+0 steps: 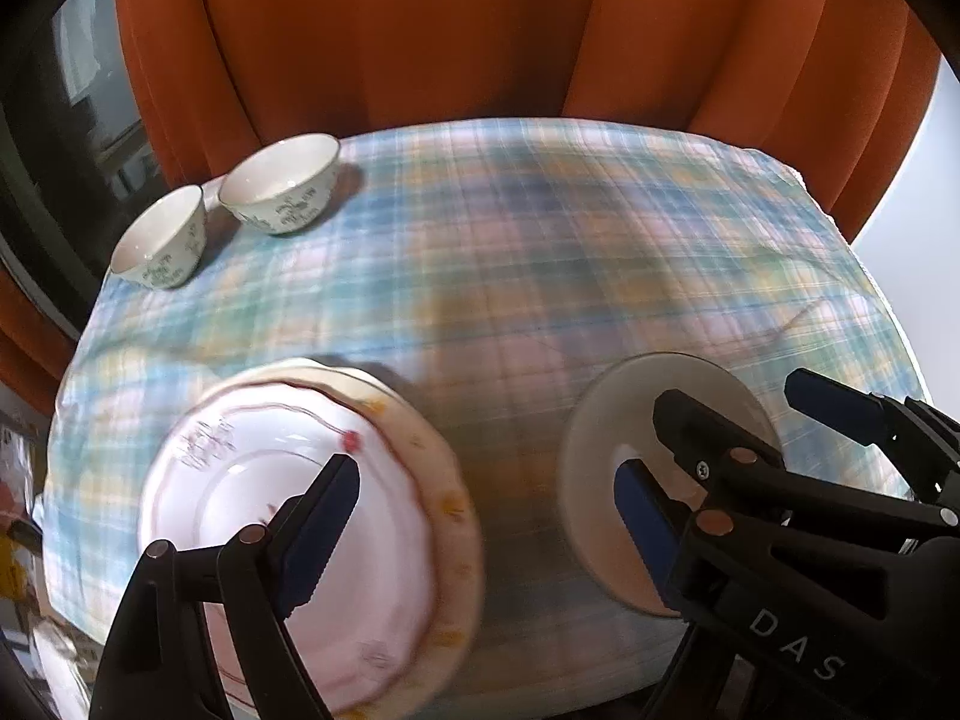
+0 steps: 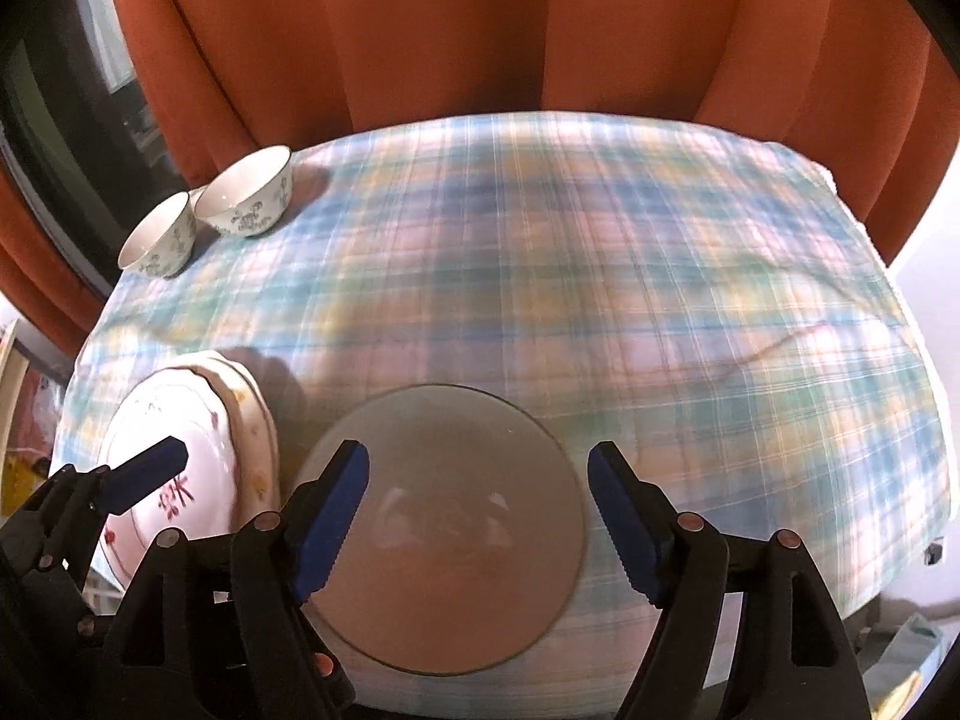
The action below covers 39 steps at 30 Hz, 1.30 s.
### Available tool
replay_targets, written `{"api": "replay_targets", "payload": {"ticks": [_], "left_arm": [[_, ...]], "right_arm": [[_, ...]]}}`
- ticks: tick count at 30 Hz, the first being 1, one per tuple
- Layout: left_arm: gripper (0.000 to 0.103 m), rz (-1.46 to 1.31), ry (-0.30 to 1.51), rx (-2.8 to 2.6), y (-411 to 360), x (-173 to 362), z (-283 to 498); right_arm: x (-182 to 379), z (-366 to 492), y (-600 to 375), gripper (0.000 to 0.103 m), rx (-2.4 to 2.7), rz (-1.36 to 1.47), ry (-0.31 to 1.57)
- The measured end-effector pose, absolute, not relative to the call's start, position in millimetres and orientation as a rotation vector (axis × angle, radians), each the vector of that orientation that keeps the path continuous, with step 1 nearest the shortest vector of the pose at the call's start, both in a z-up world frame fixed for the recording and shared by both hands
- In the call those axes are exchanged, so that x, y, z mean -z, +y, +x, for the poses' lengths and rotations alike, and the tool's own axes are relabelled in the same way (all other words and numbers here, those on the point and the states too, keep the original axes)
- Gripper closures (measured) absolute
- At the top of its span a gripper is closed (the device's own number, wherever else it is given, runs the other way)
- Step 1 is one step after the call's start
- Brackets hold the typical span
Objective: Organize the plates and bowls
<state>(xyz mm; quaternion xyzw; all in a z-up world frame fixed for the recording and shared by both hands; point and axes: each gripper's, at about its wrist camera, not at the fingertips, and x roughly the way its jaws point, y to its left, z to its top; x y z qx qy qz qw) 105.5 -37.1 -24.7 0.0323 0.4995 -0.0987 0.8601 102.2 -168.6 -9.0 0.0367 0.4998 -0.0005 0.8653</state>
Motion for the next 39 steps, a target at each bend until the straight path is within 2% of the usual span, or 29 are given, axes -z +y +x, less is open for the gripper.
{"api": "replay_targets", "payload": {"ticks": [28,37,39], "left_arm": [[0.015,0.008,1.015,0.157,177,21,173],[0.019,-0.024,0.987,0.01,224,23,227],[0.024,-0.027,0.979,-0.017,233,24,237]], "right_arm": [[5,167,48,0.024,-0.012,0.084,1.021],[-2,221,97,0.024,-0.062,0.062,0.985],[-2,235,109,0.024,-0.065,0.038,0.98]]}}
